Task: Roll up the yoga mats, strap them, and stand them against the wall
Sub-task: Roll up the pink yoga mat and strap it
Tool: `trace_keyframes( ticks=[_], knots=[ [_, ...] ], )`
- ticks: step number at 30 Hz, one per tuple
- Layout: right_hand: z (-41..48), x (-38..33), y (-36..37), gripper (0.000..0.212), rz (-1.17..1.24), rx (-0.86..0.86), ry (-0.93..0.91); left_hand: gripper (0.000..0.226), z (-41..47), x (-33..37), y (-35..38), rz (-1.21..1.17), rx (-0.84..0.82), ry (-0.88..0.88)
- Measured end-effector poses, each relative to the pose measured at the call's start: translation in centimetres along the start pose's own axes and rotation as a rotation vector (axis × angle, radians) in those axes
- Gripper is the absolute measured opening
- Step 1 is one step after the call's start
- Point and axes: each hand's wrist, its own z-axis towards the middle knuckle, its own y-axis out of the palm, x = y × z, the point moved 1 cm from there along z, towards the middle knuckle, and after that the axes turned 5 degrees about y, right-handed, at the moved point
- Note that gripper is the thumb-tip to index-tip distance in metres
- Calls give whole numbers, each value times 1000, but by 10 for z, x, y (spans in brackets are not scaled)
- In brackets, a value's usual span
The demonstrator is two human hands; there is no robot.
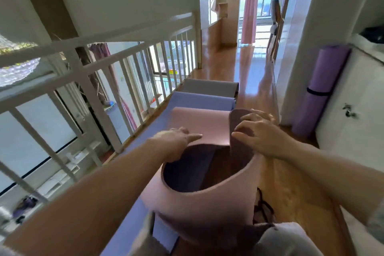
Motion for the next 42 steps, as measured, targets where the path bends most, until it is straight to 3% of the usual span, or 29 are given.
trace_keyframes(
  ticks=[6,13,19,23,26,30,35,38,42],
  knots=[
    [19,-2,0,43,-13,-78,7,40,34,17,-1,119,-10,171],
    [7,5,-6,50,-76,-11,38,28,52,38,1,118,-69,9],
    [-4,2,-4,44,-79,-34,51,54,62,21,10,61,-259,-300],
    [-12,-5,2,34,-87,8,54,30,42,1,11,-60,-238,-365],
    [-15,-11,8,36,-71,25,87,20,22,-14,11,-369,-78,-430],
    [-6,-19,-1,50,-84,39,161,33,-1,-44,6,-1079,428,-551],
    [18,-50,-49,51,0,321,126,32,-22,-48,-26,-1490,910,-439],
    [22,-73,-72,51,50,489,54,25,-34,-56,-36,-1877,1190,-425],
    [18,-76,-81,51,144,638,82,33,-52,-95,-11,-2250,1429,-552]
  ],
)
